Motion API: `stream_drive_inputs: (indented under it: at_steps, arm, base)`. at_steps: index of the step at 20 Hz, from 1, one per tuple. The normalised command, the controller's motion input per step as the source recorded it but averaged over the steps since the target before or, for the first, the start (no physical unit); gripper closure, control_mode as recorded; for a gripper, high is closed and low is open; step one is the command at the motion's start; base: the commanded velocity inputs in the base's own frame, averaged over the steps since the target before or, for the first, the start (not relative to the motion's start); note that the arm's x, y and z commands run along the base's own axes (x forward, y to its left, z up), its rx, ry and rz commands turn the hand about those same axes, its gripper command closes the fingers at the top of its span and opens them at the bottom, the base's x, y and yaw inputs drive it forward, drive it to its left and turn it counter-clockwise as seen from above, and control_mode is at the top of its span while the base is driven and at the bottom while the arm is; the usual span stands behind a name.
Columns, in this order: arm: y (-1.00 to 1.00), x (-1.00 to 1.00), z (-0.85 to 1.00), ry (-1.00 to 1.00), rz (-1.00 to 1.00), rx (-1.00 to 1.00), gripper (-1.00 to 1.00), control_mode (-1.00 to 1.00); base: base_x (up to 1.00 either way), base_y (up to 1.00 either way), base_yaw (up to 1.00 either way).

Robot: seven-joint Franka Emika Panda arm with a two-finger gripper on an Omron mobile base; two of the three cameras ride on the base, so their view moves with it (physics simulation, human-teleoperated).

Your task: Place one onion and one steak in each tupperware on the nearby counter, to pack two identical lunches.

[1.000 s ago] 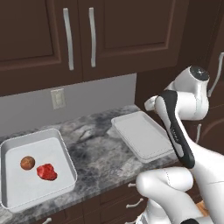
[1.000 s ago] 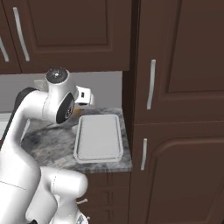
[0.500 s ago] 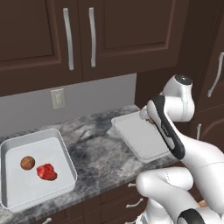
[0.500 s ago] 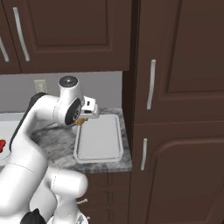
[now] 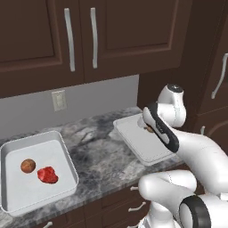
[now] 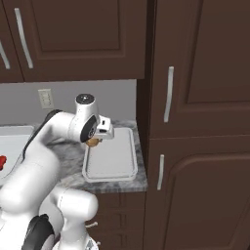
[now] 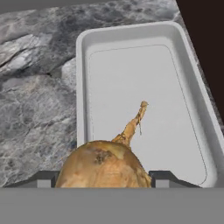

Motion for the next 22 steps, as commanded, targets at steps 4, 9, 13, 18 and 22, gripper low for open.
stream_drive_inputs:
  at_steps: [4, 9, 13, 18, 22]
  arm:
    - [0.0, 0.33, -0.54, 0.0, 0.0, 0.0, 1.0, -1.0]
    - [0.0, 0.32, -0.58, 0.0, 0.0, -0.01, 1.0, -1.0]
    - [0.0, 0.45, -0.46, 0.0, 0.0, 0.0, 1.0, -1.0]
    - [0.0, 0.49, -0.38, 0.0, 0.0, 0.0, 1.0, -1.0]
    - [0.0, 0.48, -0.39, 0.0, 0.0, 0.0, 1.0, -1.0]
  base:
    - [0.0, 0.0, 0.0]
    - [0.0, 0.0, 0.0]
    - [0.0, 0.0, 0.0]
    - [0.0, 0.0, 0.0]
    - [0.0, 0.0, 0.0]
